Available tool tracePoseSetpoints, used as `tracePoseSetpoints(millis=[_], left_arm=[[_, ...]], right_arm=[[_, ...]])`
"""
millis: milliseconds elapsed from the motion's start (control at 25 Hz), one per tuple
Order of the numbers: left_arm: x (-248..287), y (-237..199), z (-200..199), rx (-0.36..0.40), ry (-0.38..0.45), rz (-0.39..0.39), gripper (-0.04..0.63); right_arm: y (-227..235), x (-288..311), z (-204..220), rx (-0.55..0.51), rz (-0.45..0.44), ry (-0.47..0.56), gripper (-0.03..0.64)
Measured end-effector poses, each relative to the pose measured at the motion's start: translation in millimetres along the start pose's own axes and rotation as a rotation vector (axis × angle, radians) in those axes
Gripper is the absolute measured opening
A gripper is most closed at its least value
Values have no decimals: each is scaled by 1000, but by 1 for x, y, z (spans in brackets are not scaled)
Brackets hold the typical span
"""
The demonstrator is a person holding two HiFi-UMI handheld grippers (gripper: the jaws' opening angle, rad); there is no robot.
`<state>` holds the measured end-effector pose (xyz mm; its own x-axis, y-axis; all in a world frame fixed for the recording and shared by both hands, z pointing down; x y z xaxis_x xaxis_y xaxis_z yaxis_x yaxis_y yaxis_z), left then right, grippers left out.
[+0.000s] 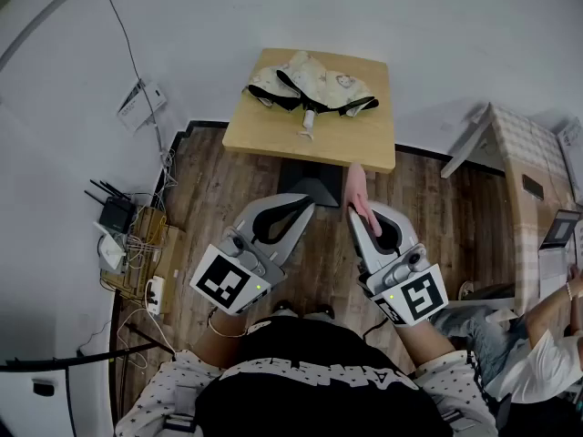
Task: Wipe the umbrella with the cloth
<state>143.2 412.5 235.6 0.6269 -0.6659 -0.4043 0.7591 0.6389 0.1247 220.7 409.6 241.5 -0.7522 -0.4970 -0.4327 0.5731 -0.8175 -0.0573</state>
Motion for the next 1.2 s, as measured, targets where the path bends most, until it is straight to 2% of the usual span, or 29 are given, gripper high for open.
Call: tracePoseSetpoints(millis=[760, 1000, 1200], left_arm=[[29, 28, 13, -15, -2, -14, -5], [35, 35, 20, -7, -10, -45, -5], [39, 22, 29, -14, -30, -74, -5]], right_arm=[[31, -35, -17, 20, -14, 35, 29], [44, -46, -17, 31, -44, 36, 29], [56, -42, -8, 40, -51, 18, 29]])
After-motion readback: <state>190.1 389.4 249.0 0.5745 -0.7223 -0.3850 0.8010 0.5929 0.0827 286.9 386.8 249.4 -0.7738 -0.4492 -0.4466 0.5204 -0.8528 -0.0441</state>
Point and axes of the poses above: the fingertips, and each gripper's own axes: x forward along the fingers, y to its right, z out of its underside, the point moved 1 cm from there along -x, backward along the fingers, and after that the axes turned 15 degrees about y, right-handed, at the moved point
